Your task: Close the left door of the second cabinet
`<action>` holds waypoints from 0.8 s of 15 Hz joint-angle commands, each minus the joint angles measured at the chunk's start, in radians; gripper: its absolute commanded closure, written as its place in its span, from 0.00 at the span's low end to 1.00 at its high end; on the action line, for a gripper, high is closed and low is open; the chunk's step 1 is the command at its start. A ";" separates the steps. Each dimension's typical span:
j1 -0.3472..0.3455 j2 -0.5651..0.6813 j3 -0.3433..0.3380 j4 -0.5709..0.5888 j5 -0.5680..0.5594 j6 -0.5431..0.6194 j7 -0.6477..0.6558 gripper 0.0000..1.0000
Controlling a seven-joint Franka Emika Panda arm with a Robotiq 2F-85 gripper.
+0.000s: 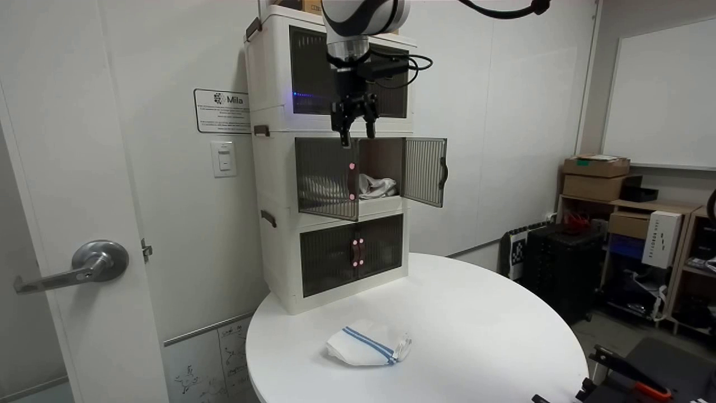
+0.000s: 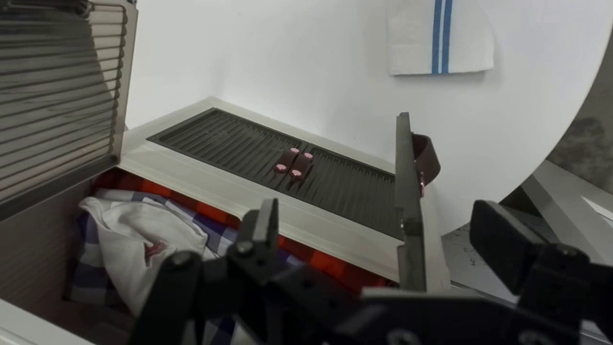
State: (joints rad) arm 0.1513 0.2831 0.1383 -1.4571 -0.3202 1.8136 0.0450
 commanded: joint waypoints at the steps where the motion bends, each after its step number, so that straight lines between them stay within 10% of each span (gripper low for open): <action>1: 0.040 0.042 -0.037 0.062 -0.072 -0.016 0.075 0.00; 12: 0.074 0.031 -0.087 0.065 -0.095 -0.065 0.519 0.00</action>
State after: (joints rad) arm 0.2041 0.3075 0.0741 -1.4299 -0.4458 1.8057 0.4429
